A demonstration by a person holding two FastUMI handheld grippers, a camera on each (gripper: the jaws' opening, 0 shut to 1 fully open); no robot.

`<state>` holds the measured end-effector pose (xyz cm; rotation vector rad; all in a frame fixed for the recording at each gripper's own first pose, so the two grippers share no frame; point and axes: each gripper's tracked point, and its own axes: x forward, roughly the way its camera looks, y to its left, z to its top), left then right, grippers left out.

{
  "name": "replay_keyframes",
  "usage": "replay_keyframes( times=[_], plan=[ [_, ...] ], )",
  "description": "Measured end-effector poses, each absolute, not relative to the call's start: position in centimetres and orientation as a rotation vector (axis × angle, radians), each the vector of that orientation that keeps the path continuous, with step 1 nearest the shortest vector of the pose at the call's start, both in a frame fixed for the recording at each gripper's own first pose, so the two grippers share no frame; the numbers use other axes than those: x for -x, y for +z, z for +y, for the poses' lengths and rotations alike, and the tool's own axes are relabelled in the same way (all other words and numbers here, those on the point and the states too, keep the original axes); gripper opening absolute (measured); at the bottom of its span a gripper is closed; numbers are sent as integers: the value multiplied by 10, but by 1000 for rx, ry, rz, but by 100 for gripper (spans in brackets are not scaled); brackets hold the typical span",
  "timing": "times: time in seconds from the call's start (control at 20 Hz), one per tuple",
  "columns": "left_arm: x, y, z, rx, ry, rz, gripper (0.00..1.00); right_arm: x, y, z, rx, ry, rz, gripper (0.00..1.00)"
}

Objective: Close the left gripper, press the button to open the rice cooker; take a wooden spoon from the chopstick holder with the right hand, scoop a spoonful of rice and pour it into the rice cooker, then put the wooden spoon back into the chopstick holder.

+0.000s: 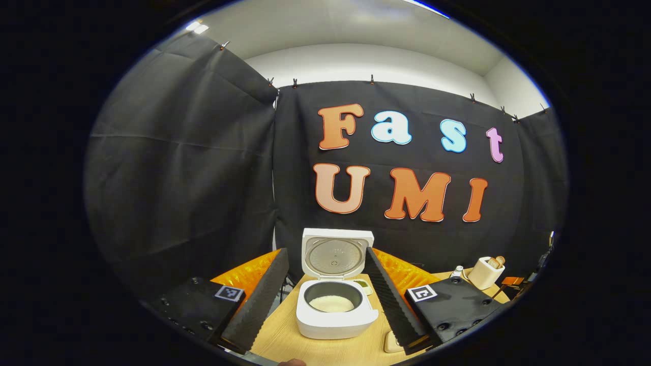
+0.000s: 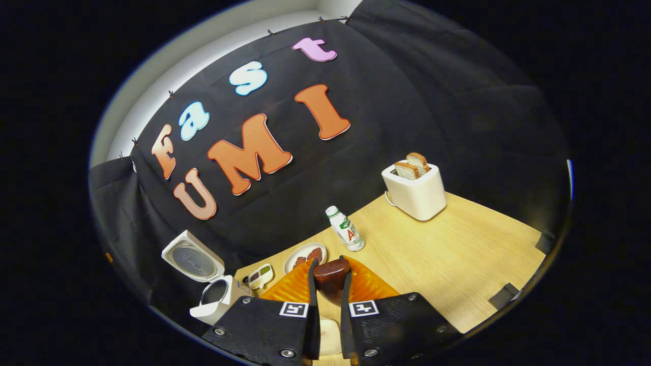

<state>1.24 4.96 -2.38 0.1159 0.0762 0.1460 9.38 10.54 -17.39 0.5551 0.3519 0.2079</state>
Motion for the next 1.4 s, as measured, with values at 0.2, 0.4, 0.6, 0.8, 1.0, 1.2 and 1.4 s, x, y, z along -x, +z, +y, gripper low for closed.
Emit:
replay_keyframes(
  times=[0.2,0.4,0.6,0.8,1.0,1.2,1.4],
  plan=[
    [-15,-20,58,-117,127,65,100,-84,-142,137,-566,265,301,15],
    [-16,-15,66,-126,118,61,100,-71,-134,180,-553,336,303,15],
    [-19,-13,74,-132,105,65,100,-62,-151,223,-510,375,335,15],
    [-22,-15,83,-146,109,73,100,-59,-186,251,-391,378,373,15],
    [-30,-24,90,-126,114,98,100,-54,-222,275,-293,397,393,15],
    [-38,-31,94,-130,122,112,100,-49,-258,290,-178,390,421,15],
    [-49,-40,92,-140,118,131,100,-45,-277,298,-125,387,422,15]
  ],
)
